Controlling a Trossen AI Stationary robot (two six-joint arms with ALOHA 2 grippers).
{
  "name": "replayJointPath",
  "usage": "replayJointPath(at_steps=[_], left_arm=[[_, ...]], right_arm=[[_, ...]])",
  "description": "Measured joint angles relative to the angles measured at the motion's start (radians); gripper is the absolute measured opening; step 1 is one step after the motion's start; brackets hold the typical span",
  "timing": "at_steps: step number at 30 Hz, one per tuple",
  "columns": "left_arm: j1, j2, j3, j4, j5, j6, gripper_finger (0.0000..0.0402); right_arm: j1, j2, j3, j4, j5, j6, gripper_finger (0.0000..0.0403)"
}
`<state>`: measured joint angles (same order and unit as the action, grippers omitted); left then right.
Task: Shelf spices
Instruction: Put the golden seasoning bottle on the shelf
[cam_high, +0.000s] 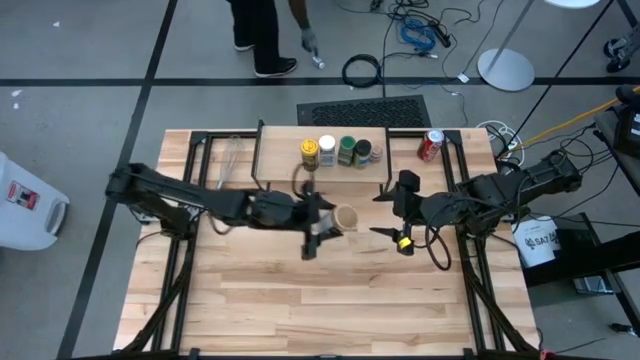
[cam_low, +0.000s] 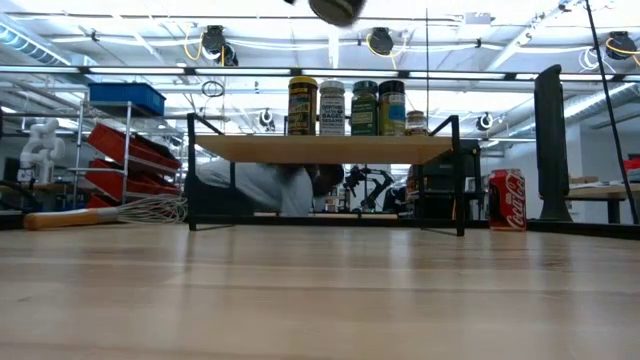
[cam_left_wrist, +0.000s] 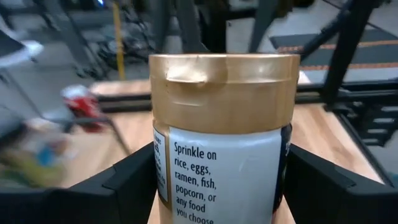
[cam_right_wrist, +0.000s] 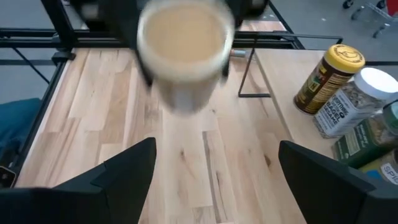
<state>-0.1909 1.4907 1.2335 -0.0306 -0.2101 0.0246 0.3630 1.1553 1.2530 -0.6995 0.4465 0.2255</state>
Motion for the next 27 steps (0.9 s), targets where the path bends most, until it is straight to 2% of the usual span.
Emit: replayJointPath(at_steps=[10,16,20,27], left_arm=[[0.08,-0.265,0.001,-0.188,-0.145,0.079,0.0289],[0.145,-0.397,-0.072,-0.219,-0.137,0.117,0.0289],[0.206,-0.487,-0.209,-0.134,-0.086,0.139,0.0289],[0.372,-0.594,-0.493,0.201,0.077,0.149,0.0289]], right_arm=[[0.02,0.002,0.0,-0.011,-0.005,0.022,0.0326],[0.025,0.002,0.0,-0.01,-0.006,0.021,0.0326],[0.025,0.002,0.0,-0.01,-0.006,0.021,0.0326],[0.025,0.004,0.0,-0.008,-0.006,0.017,0.0326]])
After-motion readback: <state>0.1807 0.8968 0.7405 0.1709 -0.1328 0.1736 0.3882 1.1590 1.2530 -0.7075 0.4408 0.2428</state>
